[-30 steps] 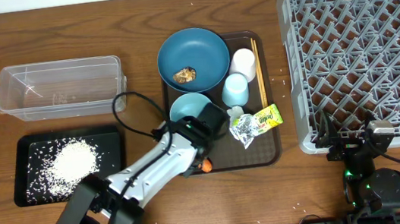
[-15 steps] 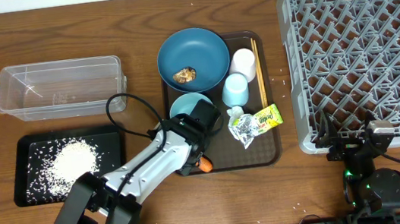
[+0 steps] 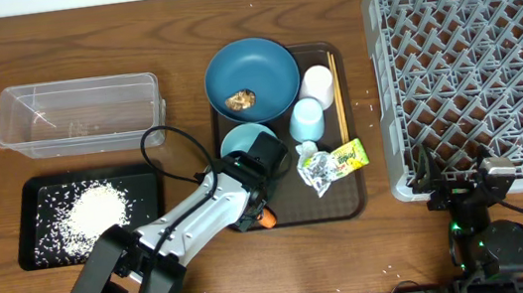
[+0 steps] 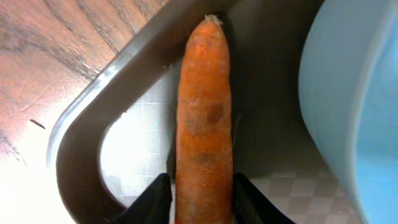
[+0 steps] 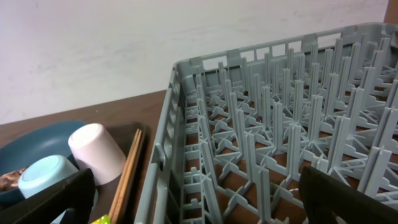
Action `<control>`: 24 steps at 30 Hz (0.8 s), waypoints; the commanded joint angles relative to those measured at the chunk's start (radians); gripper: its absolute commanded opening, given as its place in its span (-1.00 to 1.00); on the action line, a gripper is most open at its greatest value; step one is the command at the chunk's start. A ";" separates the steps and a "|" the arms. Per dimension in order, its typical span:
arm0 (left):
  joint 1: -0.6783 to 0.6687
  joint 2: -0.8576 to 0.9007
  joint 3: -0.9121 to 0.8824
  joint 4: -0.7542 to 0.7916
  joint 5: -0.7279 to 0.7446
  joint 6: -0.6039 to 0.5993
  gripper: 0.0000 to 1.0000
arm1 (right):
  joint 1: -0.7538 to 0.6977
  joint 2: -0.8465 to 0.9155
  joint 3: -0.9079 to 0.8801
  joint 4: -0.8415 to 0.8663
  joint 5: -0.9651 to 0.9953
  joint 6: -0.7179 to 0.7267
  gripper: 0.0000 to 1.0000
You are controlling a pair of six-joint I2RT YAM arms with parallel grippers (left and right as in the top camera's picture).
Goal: Sort waste into correct bins and load items into the dishwasher rack
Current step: 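Carry the carrot with the left gripper onto the black tray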
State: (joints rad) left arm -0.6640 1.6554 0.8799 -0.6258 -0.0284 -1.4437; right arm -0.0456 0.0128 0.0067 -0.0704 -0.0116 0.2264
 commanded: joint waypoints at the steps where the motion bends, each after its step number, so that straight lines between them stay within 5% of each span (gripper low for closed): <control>1: -0.003 0.011 -0.008 -0.016 -0.001 -0.001 -0.48 | -0.016 -0.002 -0.001 -0.004 -0.007 -0.003 0.98; 24: -0.002 -0.210 -0.007 -0.070 -0.002 0.036 -0.62 | -0.016 -0.002 -0.001 -0.004 -0.007 -0.003 0.99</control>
State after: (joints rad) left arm -0.6640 1.4910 0.8757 -0.6807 -0.0257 -1.4170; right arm -0.0456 0.0128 0.0067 -0.0704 -0.0116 0.2264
